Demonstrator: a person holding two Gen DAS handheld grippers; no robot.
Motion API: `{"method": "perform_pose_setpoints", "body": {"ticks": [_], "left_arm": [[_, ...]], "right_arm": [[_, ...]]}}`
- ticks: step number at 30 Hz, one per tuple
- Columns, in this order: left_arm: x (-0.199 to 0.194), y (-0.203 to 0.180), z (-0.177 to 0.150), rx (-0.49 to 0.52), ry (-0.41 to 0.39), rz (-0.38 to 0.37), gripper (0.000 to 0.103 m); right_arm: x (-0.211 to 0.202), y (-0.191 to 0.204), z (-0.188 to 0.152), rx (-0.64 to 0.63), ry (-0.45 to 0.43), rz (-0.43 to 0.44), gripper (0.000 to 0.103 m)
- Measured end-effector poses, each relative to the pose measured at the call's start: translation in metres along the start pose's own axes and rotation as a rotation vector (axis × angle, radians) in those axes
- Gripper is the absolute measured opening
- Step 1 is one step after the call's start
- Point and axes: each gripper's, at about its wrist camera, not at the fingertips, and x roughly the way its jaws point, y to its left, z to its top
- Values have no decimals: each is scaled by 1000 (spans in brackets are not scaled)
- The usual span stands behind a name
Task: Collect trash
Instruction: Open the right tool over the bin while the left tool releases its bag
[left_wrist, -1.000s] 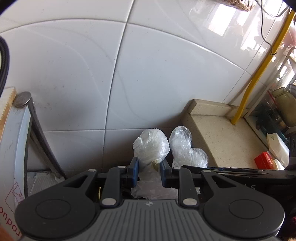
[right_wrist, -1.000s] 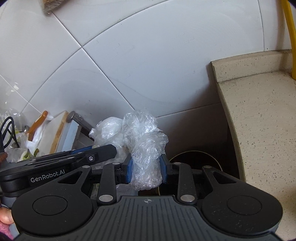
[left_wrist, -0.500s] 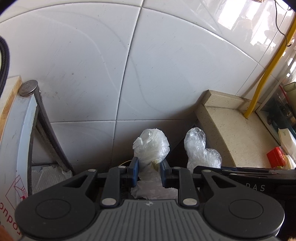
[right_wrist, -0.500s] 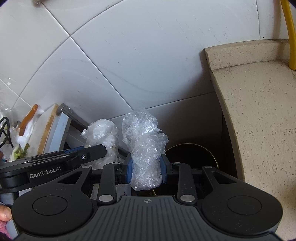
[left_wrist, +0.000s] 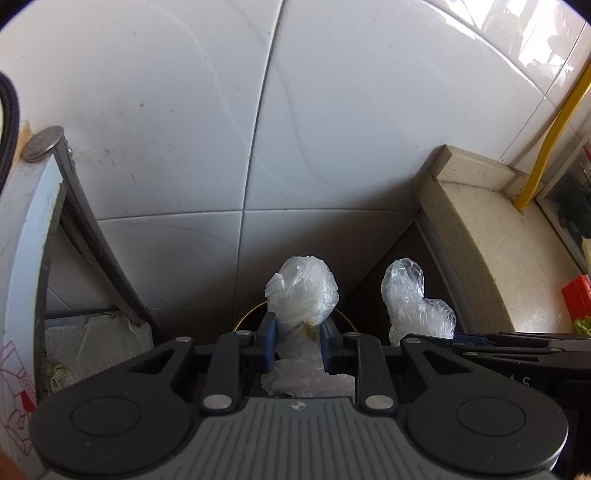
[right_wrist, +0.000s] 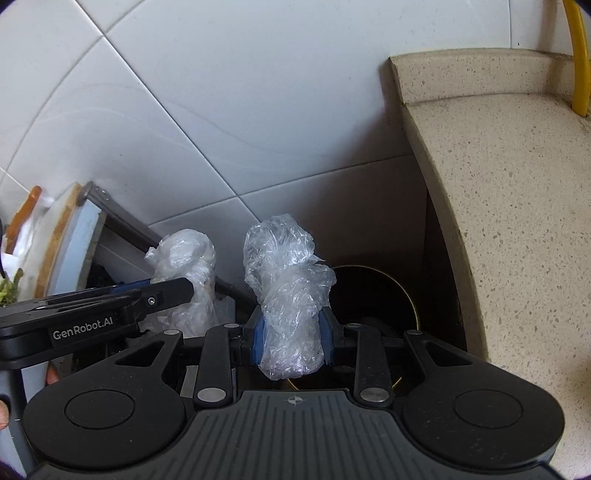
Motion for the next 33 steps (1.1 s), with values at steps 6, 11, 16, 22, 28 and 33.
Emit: {"method": "perform_pose_setpoints", "body": {"ticks": [6,11,16,22,28,33], "left_arm": [[17,-3,1,6,48,-1,24],[28,-1,2,3,82,10,26],[33,2,4,-12,100,6,29],[37,0,7,4,108,0,33],[36,-8,10,28,109,4,40],[34,-18,12,66,94,12,42]], "right_arm": [[14,-1,-1,6,33,-19,40],[24,-2,0,12,48,-30,48],[30,-4,2,22,46,-35,58],[29,-2,4,29,41,-38,62],[15,-7,4,39,24,-38,63],[3,-9,5,51,1,-37,63]]}}
